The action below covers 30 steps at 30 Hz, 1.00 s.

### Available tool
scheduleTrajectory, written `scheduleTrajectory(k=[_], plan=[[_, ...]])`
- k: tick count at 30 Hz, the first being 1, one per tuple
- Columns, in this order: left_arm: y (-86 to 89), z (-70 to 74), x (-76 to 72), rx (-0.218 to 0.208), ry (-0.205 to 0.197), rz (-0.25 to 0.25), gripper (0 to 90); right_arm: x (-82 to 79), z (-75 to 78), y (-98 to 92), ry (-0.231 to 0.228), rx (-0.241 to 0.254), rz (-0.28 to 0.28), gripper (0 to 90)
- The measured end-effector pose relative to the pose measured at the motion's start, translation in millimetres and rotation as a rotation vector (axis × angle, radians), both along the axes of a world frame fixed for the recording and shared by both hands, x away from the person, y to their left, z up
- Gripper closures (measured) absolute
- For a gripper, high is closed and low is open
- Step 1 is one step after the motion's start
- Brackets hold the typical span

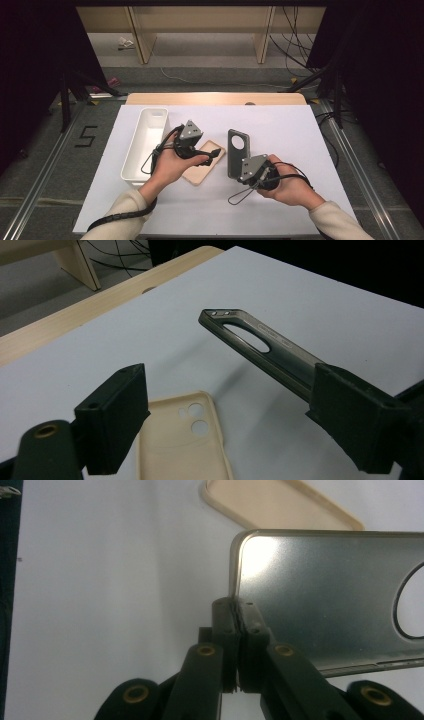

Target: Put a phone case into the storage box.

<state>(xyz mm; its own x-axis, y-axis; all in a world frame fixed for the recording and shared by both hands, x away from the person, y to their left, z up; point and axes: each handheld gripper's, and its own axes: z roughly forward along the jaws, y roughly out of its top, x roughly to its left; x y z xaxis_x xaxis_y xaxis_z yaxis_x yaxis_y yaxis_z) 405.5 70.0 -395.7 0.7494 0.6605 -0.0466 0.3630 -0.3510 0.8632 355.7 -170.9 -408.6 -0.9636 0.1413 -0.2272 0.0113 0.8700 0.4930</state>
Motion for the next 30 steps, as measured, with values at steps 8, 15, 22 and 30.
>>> scheduleTrajectory(k=[8, 15, 22, 30], plan=[[-12.8, 0.5, 14.4, -0.003, 0.069, 0.032, 19.3, -2.1, -1.2, 7.9, -0.011, 0.005, 0.017, 88.8], [-26.5, 0.4, 27.2, 0.007, 0.142, 0.057, 24.4, -4.3, 1.7, 12.6, -0.028, 0.014, 0.029, 88.8], [-34.4, 0.5, 39.1, 0.012, 0.221, 0.091, 36.8, -5.8, 1.7, 15.7, -0.036, 0.01, 0.048, 88.8], [-36.7, -0.7, 45.2, 0.005, 0.297, 0.125, 48.6, -6.3, 3.0, 15.9, -0.053, 0.009, 0.04, 88.8]])
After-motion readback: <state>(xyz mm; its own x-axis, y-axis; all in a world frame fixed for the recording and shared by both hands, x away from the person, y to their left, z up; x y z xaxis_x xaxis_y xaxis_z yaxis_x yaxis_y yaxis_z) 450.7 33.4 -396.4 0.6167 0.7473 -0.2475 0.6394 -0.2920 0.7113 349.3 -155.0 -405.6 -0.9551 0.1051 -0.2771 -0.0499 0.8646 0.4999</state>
